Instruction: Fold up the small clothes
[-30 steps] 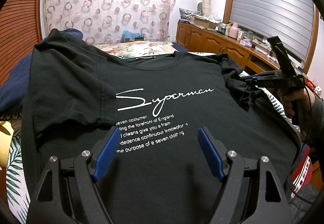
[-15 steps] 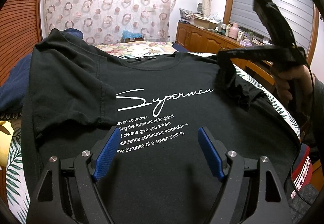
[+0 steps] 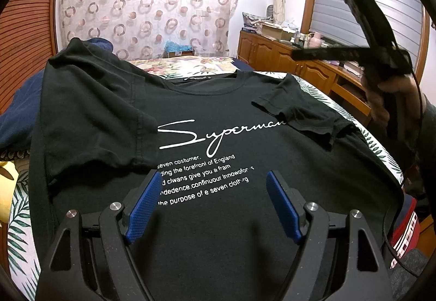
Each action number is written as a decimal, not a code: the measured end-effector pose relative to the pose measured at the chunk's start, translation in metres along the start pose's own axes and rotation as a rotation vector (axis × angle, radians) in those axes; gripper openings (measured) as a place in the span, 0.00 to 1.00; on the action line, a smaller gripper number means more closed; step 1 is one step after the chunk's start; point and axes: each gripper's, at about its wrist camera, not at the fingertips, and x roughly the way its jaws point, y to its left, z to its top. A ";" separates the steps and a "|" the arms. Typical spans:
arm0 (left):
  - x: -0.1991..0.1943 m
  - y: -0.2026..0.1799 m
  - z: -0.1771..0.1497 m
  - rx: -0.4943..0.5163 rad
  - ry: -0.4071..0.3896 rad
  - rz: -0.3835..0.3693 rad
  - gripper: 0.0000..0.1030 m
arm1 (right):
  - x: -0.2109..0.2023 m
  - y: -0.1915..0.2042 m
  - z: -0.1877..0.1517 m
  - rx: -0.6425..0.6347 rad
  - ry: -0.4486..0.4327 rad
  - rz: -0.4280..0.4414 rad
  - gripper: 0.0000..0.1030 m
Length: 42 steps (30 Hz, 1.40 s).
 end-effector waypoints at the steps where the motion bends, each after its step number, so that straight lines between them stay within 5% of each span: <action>1: 0.000 0.000 0.000 0.001 0.000 0.000 0.77 | -0.002 -0.001 -0.006 -0.004 0.011 -0.006 0.47; 11: -0.007 0.008 0.006 0.001 -0.015 -0.007 0.77 | 0.008 -0.028 -0.050 0.022 0.120 -0.049 0.47; 16: -0.025 0.031 0.024 0.008 -0.072 0.049 0.77 | 0.033 -0.048 -0.052 0.068 0.186 -0.066 0.47; 19: -0.032 0.049 0.036 0.002 -0.091 0.074 0.64 | 0.041 -0.049 -0.055 0.075 0.208 -0.069 0.47; 23: -0.038 0.079 0.058 -0.008 -0.108 0.126 0.51 | 0.040 -0.046 -0.057 0.071 0.190 -0.073 0.49; 28: -0.032 0.107 0.082 -0.012 -0.106 0.189 0.48 | 0.042 -0.041 -0.060 0.061 0.173 -0.056 0.58; 42: 0.021 0.163 0.125 -0.037 -0.005 0.304 0.48 | 0.046 -0.047 -0.065 0.057 0.172 -0.062 0.59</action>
